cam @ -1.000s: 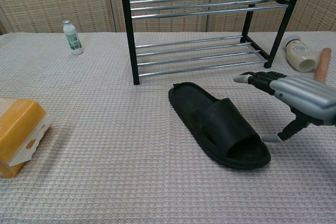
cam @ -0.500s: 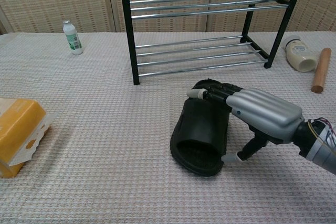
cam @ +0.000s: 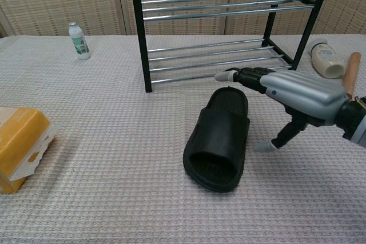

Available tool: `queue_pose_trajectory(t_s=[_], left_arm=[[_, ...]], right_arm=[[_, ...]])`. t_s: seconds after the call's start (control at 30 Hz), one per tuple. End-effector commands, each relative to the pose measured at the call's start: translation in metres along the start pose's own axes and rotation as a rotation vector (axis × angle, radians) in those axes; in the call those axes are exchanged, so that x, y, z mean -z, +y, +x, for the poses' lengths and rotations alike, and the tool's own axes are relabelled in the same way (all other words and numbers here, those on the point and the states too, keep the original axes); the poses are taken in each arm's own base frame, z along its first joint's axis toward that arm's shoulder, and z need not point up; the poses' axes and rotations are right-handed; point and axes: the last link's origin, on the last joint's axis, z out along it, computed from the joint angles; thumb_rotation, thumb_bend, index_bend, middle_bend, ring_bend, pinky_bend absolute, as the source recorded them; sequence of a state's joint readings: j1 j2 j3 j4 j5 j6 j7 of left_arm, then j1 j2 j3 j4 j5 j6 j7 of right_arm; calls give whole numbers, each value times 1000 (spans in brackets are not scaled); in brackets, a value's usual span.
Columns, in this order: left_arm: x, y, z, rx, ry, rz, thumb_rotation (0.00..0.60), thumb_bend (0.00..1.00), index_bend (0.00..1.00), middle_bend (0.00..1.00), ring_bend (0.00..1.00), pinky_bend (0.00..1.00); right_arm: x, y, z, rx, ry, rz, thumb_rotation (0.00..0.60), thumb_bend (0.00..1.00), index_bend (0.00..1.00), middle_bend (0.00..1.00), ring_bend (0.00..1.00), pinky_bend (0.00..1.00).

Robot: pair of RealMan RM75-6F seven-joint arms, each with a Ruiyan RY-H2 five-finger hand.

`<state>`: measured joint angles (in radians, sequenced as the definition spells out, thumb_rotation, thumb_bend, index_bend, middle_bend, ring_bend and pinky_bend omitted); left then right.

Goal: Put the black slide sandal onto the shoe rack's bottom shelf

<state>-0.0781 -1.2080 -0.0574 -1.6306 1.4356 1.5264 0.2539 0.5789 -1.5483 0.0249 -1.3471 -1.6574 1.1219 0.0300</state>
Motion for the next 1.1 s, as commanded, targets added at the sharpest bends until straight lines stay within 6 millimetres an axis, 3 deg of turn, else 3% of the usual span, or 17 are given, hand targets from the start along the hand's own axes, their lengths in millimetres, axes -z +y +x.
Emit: queue_pose_trajectory(t_s=[0.03, 0.17, 0.53, 0.73, 0.97, 1.1], left_arm=[[0, 1, 0, 0, -1, -2, 600, 323, 98, 0, 0, 151], [0, 2, 0, -1, -2, -3, 600, 323, 98, 0, 0, 151], [1, 0, -1, -7, -6, 6, 600, 323, 98, 0, 0, 151], [1, 0, -2, -3, -10, 4, 600, 323, 98, 0, 0, 151], [1, -1, -2, -4, -10, 3, 600, 323, 98, 0, 0, 151], [2, -2, -3, -1, -11, 5, 600, 323, 98, 0, 0, 151]], right_arm=[[-3, 11, 9, 6, -28, -38, 600, 0, 0, 0, 0, 0], [-12, 20, 11, 47, -92, -57, 600, 0, 0, 39, 0, 0], [-32, 18, -8, 68, -205, -69, 600, 14, 0, 164, 0, 0], [-36, 15, -12, 68, -220, -62, 600, 142, 11, 198, 0, 0], [-38, 9, -16, 58, -189, -46, 600, 270, 154, 304, 12, 0], [-39, 8, -19, 61, -172, -53, 600, 301, 257, 394, 88, 0]])
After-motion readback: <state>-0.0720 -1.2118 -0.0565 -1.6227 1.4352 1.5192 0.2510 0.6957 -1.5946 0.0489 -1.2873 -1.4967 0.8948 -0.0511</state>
